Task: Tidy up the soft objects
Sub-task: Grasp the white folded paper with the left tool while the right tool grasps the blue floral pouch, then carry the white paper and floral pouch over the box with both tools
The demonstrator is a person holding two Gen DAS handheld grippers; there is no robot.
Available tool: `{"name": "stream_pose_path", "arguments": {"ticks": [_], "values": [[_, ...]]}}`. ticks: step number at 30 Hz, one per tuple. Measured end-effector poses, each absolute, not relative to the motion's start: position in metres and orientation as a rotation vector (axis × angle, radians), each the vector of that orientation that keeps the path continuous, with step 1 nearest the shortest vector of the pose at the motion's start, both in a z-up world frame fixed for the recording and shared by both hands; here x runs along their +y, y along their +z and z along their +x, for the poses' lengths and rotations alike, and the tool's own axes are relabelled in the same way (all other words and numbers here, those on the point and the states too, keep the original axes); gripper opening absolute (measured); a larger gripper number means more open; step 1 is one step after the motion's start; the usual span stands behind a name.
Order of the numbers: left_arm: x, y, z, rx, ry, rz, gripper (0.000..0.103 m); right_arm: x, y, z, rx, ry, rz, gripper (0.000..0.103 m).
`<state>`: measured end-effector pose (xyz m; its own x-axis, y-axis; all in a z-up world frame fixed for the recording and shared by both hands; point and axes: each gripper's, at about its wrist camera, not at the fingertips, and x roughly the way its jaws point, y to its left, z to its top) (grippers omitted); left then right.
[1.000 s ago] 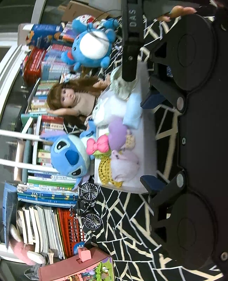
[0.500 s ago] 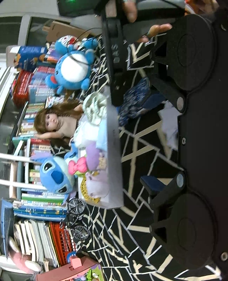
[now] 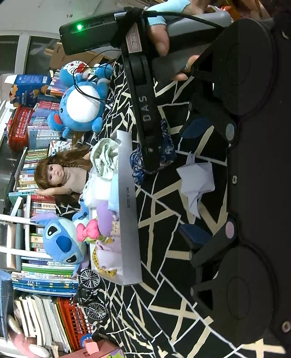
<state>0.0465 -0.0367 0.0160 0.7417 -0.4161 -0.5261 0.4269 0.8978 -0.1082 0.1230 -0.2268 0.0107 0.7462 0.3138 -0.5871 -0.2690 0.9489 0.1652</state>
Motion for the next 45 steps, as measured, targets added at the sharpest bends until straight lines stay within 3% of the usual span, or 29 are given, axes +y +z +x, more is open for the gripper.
{"name": "stream_pose_path", "arguments": {"ticks": [5, 7, 11, 29, 36, 45], "values": [[-0.044, 0.010, 0.050, 0.593, -0.478, 0.024, 0.072, -0.224, 0.008, 0.124, 0.663, 0.326, 0.068, 0.099], [-0.046, 0.008, 0.052, 0.610, -0.485, 0.022, 0.052, -0.224, 0.008, 0.125, 0.669, 0.325, 0.068, 0.094], [-0.044, 0.005, 0.055, 0.638, -0.495, -0.011, 0.042, -0.228, 0.008, 0.122, 0.678, 0.333, 0.073, 0.084], [-0.029, 0.010, 0.061, 0.593, -0.416, -0.023, 0.040, -0.279, 0.014, 0.114, 0.663, 0.014, 0.052, 0.085], [-0.021, 0.016, 0.071, 0.582, -0.361, -0.043, 0.040, -0.272, 0.024, 0.105, 0.589, 0.197, 0.119, 0.102], [-0.020, 0.016, 0.078, 0.581, -0.302, -0.028, 0.040, -0.231, 0.013, 0.129, 0.629, 0.229, -0.026, 0.103]]}}
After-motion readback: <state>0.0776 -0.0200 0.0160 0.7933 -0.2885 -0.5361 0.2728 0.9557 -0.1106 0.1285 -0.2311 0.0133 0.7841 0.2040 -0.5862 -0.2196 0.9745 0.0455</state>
